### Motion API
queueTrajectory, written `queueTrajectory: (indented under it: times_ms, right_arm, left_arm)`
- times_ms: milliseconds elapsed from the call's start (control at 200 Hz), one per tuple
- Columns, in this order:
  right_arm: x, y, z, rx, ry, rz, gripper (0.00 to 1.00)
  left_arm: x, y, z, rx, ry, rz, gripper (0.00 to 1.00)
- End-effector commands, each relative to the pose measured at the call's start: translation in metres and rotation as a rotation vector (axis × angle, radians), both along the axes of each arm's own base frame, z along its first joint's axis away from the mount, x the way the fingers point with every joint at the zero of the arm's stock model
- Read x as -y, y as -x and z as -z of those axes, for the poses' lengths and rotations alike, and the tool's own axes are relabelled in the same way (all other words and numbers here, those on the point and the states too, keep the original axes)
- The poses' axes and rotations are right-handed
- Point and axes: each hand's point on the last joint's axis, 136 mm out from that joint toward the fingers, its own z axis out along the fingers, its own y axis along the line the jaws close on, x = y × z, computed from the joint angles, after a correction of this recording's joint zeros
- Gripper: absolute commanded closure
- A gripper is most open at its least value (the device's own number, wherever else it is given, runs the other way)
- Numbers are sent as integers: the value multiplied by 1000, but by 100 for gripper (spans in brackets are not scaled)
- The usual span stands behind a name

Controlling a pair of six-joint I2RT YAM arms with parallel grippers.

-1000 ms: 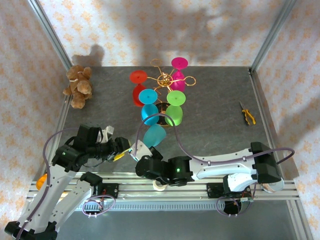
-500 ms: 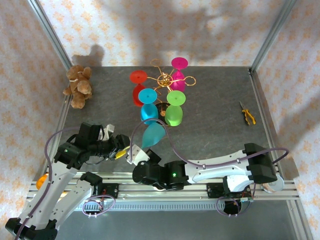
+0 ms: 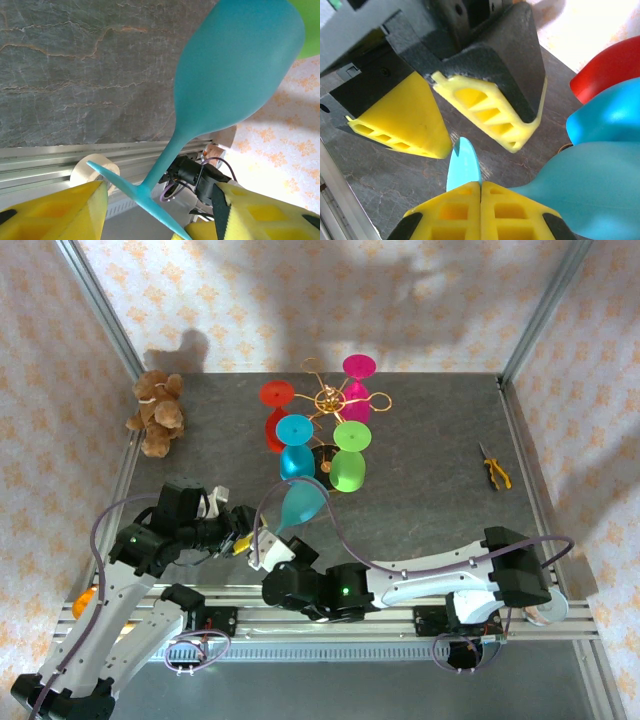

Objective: Take the wine glass off the wine glass rack

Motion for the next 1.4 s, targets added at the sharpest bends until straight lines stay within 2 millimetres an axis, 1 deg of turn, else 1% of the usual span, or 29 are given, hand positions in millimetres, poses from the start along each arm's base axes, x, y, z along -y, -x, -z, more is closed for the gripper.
queueTrajectory:
  times_ms: [0, 430, 536, 606, 741, 806, 861, 901, 1086, 1246, 1281, 1392]
  right_arm:
    - [-7, 0, -24, 39, -50, 17, 100]
    - [-19, 4, -32, 68, -40, -18, 100]
    - [-22, 7, -35, 73, -40, -33, 100]
    - [-24, 9, -37, 76, -42, -41, 100]
    - [-27, 12, -43, 75, -48, -56, 100]
    - [-28, 14, -45, 74, -50, -64, 100]
    - [-29, 16, -46, 74, -50, -74, 100]
    - [-29, 17, -46, 72, -52, -82, 100]
    - [-27, 19, -52, 53, -79, -83, 100]
    - [-19, 19, -58, 19, -84, -73, 100]
    - [-17, 19, -58, 11, -78, -65, 94]
    - [-7, 19, -60, -32, -76, -49, 84]
  left_arm:
    - [5, -4, -8, 22, 25, 7, 43]
    - [7, -10, -5, 24, 30, 3, 51]
    - [8, -11, -5, 23, 32, 2, 56]
    - [8, -12, -4, 25, 35, 2, 63]
    - [8, -12, -3, 24, 36, 1, 72]
    - [9, -13, -1, 24, 37, 2, 80]
    - [9, -13, 0, 27, 41, 4, 94]
    - [10, -14, 1, 33, 44, 5, 100]
    - [12, -17, 5, 41, 61, 5, 100]
    - [14, -23, 4, 74, 86, -5, 100]
    - [15, -25, 2, 84, 95, -10, 100]
    - [16, -31, 0, 115, 125, -32, 100]
